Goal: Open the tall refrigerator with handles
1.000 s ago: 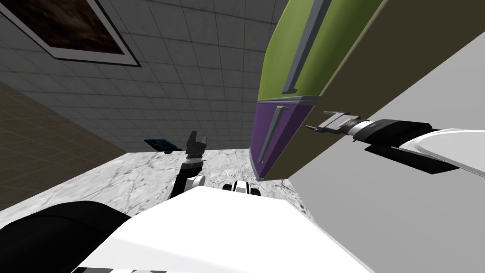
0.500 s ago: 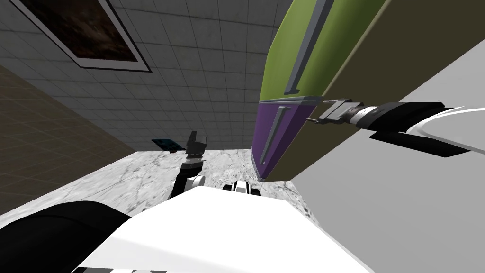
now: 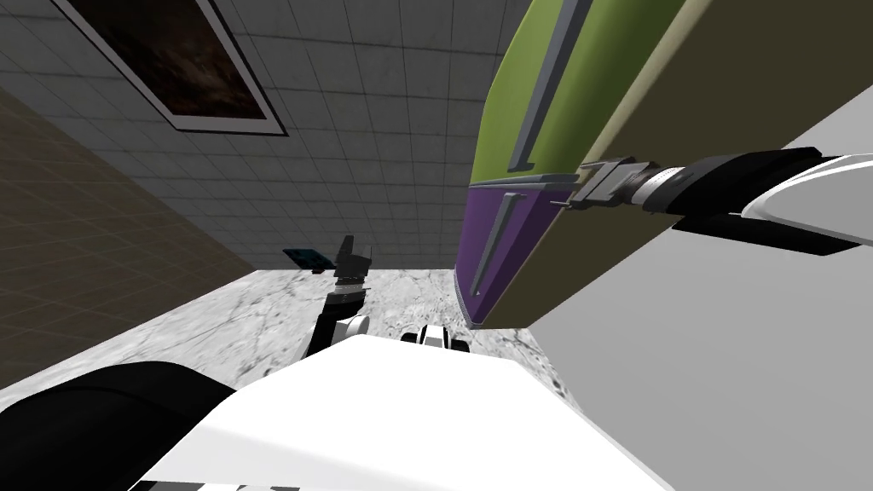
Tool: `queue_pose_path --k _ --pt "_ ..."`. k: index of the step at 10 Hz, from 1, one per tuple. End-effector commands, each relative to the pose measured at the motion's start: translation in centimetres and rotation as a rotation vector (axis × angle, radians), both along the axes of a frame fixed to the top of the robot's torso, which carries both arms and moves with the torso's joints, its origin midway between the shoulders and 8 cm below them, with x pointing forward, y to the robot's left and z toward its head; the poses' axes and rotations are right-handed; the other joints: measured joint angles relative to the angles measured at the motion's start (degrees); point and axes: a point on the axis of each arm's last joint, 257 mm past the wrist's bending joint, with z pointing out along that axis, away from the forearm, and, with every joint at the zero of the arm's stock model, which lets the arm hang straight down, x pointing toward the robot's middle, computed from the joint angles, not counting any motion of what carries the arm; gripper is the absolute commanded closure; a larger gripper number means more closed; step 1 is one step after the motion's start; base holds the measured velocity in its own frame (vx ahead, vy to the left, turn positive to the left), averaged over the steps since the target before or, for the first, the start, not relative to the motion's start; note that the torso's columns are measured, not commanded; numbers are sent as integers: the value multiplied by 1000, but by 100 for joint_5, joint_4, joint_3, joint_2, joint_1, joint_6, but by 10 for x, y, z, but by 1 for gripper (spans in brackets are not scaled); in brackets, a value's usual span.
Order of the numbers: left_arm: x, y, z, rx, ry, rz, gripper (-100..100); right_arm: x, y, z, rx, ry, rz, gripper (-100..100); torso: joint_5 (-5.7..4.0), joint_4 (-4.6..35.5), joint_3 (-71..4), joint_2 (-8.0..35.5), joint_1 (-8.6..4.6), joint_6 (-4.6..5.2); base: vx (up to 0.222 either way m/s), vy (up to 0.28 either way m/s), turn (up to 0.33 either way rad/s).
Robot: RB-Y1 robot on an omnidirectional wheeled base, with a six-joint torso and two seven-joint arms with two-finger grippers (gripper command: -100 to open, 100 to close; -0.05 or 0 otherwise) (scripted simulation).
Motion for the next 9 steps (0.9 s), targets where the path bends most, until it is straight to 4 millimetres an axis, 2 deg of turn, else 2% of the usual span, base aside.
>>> queue_pose_path --k 1,4,5,6,7,8,9 --pt "0 0 0 0 0 0 0 5 15 26 -52 -41 15 -100 5 6 -9 -7 -6 -6 -15 26 69" --pt "0 0 0 0 0 0 0 8 33 45 -115 -67 29 -100 29 5 -41 -42 22 -26 -12 15 56" --pt "0 0 0 0 0 0 0 10 25 21 -102 -17 22 -100 25 1 -44 -47 21 -23 -22 2 -29" --pt "0 0 0 0 0 0 0 10 26 19 -105 -12 23 -100 2 -12 -30 -36 -2 -3 -28 0 -46" --pt "0 0 0 0 0 0 0 10 26 17 -105 -6 23 100 -21 -18 -14 -23 -31 11 -30 8 -38" --pt "0 0 0 0 0 0 0 13 13 13 -104 6 -1 100 -26 -8 -7 -11 -48 16 17 184 -96" --pt "0 0 0 0 0 0 0 13 13 13 -104 6 -1 100 -9 -3 -9 -15 4 17 14 223 -106"
